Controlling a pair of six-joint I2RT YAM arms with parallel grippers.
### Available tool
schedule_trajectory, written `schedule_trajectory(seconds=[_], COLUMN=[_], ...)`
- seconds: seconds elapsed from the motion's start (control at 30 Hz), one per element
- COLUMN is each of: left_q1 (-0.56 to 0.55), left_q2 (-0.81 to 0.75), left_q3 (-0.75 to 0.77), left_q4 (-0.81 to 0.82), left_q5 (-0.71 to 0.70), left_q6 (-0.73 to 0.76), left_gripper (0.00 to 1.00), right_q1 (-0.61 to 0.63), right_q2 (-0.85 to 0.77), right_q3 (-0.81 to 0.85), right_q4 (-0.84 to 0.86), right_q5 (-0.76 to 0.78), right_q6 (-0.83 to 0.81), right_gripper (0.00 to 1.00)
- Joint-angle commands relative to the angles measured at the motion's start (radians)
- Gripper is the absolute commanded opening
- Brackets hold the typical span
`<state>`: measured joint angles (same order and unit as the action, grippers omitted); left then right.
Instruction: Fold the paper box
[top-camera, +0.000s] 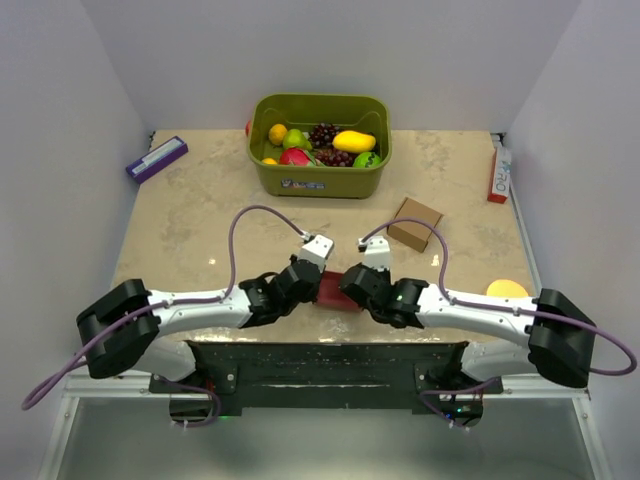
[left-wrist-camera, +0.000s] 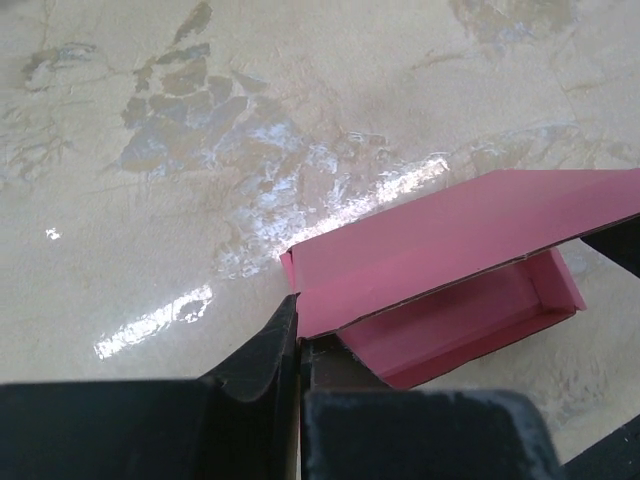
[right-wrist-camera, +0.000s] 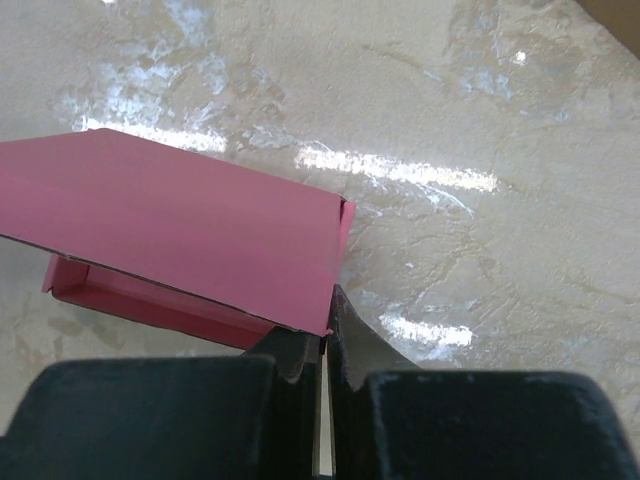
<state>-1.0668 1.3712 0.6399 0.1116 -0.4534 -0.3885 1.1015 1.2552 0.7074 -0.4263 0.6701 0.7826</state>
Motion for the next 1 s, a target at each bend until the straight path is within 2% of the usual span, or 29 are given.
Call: schedule_trajectory(seconds=[0.0, 0.23, 0.4, 0.53, 0.97], left_q1=[-0.001, 0.063, 0.1, 0.117, 0.13], left_q2=[0.028, 0.104, 0.14, 0.178, 0.198], left_q3=[0.073, 0.142, 0.149, 0.141, 0.046], left_q4=[0.071, 0.152, 0.241, 0.289, 0.387], left_q5=[-0.065, -0.064, -0.054, -0.036, 0.004], left_q6=[-0.041, 0.019, 0.036, 0.016, -0.127], left_gripper=[0.0, 0.0, 0.0, 0.0, 0.0], right_q1=[0.009, -0.028, -0.089, -0.107, -0.121], right_q2=[0.055, 0.148, 0.187, 0.217, 0.28], right_q3=[0.078, 0.179, 0.193, 0.201, 0.208], right_q4=[0.043, 0.109, 0.214, 0.271, 0.307], right_q5=[0.092, 0.186, 0.177, 0.172, 0.114], right_q6=[0.049, -0.045, -0.08, -0.074, 0.029], right_gripper=[0.0, 0.0, 0.0, 0.0, 0.0])
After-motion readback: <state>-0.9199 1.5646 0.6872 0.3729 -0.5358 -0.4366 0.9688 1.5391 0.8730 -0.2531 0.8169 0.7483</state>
